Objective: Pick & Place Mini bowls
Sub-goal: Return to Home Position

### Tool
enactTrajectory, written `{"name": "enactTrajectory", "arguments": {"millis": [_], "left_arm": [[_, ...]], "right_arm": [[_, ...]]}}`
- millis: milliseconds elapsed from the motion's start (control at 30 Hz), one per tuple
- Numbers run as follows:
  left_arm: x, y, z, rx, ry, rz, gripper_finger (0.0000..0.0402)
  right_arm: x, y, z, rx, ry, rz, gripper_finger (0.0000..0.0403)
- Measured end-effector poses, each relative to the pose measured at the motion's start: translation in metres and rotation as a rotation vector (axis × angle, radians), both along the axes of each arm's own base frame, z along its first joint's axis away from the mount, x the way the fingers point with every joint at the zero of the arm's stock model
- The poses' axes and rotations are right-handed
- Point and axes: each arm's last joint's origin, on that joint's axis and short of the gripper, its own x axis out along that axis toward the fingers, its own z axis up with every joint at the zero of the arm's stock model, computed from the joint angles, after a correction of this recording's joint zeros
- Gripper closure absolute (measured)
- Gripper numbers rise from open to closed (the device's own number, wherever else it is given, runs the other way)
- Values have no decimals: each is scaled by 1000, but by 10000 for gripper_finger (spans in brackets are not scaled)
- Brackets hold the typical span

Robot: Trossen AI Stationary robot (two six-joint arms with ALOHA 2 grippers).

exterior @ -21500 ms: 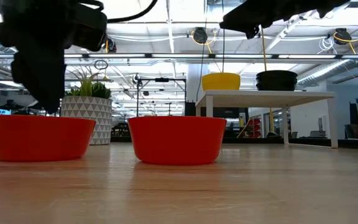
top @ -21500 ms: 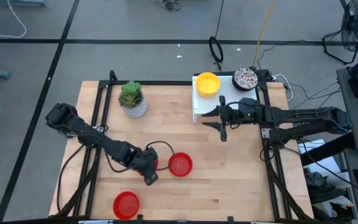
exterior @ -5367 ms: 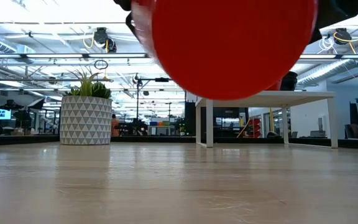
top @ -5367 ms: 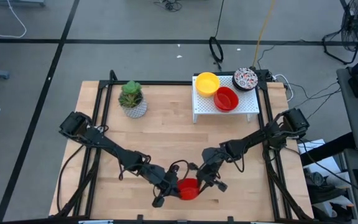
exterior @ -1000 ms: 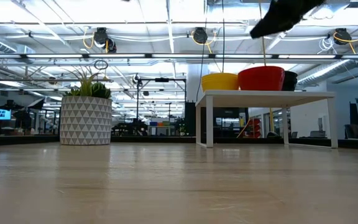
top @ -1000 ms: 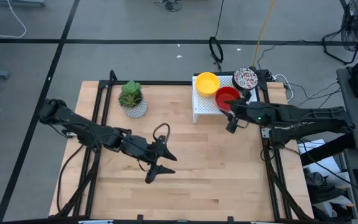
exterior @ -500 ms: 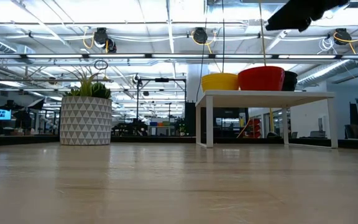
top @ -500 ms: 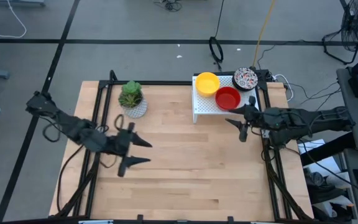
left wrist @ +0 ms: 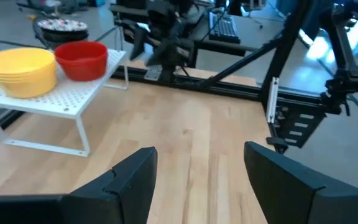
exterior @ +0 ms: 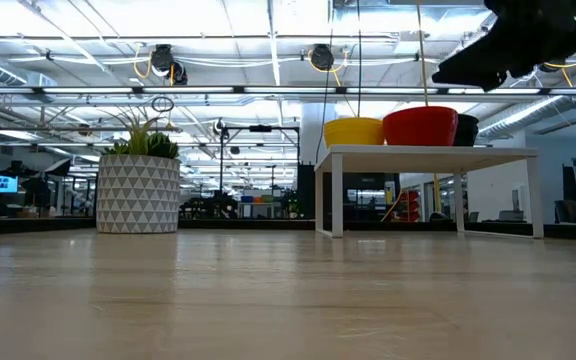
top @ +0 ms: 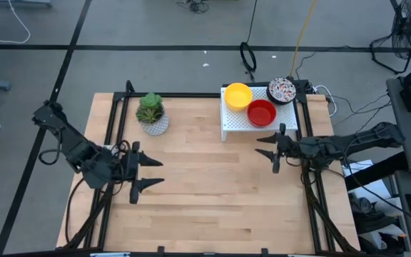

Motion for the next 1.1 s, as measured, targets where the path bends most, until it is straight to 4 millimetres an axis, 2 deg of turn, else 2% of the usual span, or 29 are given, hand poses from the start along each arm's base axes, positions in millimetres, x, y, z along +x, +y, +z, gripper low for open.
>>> {"name": "enactTrajectory", "arguments": {"millis": [300, 533, 767, 900, 1100], "left_arm": [[-2, -2, -2, -15, 10, 15, 158], [-2, -2, -2, -70, 7, 33, 158], [-4, 0, -8, -57, 53, 49, 158], [1, 1, -30, -79, 83, 97, 158], [9, 2, -93, -170, 80, 107, 158]], "right_arm": [[-4, 9, -40, 8, -146, 75, 234], [-10, 9, -61, 18, -272, 87, 234], [-12, 8, -59, 33, -329, 85, 234], [-12, 8, -59, 33, -330, 86, 234], [-12, 8, -59, 47, -332, 80, 234]]}}
